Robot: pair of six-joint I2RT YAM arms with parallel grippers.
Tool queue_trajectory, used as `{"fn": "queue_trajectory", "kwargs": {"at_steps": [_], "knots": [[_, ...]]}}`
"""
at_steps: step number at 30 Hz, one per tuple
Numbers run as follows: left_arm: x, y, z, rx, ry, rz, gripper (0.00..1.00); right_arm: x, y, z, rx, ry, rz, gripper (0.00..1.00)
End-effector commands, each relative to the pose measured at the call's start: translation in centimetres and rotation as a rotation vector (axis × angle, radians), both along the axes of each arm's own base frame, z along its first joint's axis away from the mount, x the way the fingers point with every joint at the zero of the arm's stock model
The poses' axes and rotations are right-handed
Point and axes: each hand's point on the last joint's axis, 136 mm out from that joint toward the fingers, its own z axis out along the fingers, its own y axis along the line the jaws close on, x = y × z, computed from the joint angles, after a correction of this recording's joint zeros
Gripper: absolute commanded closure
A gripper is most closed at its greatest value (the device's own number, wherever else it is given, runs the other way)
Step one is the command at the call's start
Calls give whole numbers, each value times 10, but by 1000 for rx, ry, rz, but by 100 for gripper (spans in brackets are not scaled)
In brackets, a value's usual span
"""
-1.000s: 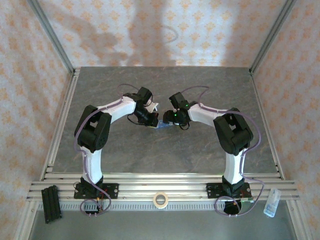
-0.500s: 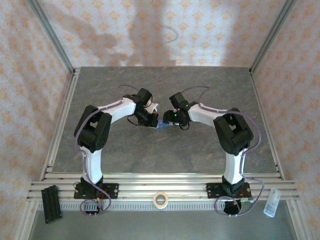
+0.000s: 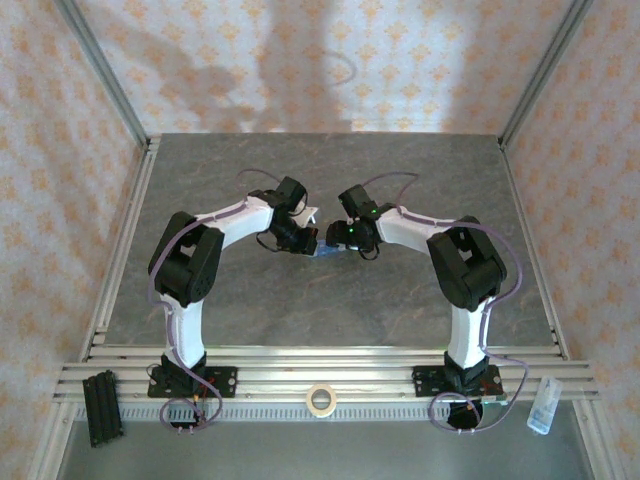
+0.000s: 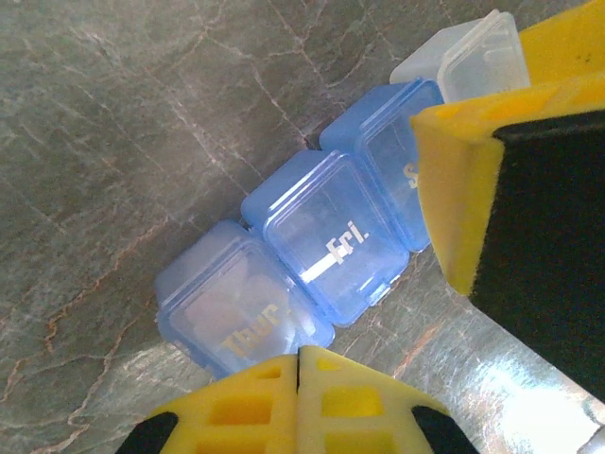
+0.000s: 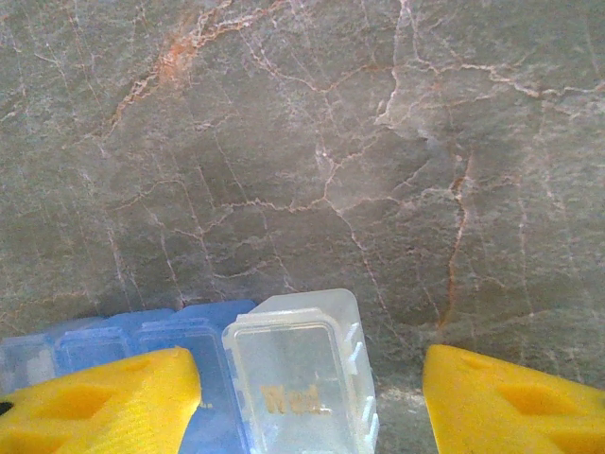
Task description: Sort the pills into containers
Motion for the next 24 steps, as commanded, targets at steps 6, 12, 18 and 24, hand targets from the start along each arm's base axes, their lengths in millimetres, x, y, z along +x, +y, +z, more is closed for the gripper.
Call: {"fn": "queue_trajectory", "kwargs": {"at_steps": [6, 12, 18, 24], "knots": [[51, -6, 70, -55, -322, 71, 79, -25, -29, -31, -156, 132, -11, 34], [76, 2, 144, -140, -550, 175, 74, -13, -24, -6, -154, 90, 5, 34], [83, 36, 202, -145, -770, 293, 64, 5, -18, 44, -128, -4, 8, 33], [78, 83, 236, -97, -941, 419, 3, 22, -29, 123, -75, -146, -28, 30]]}}
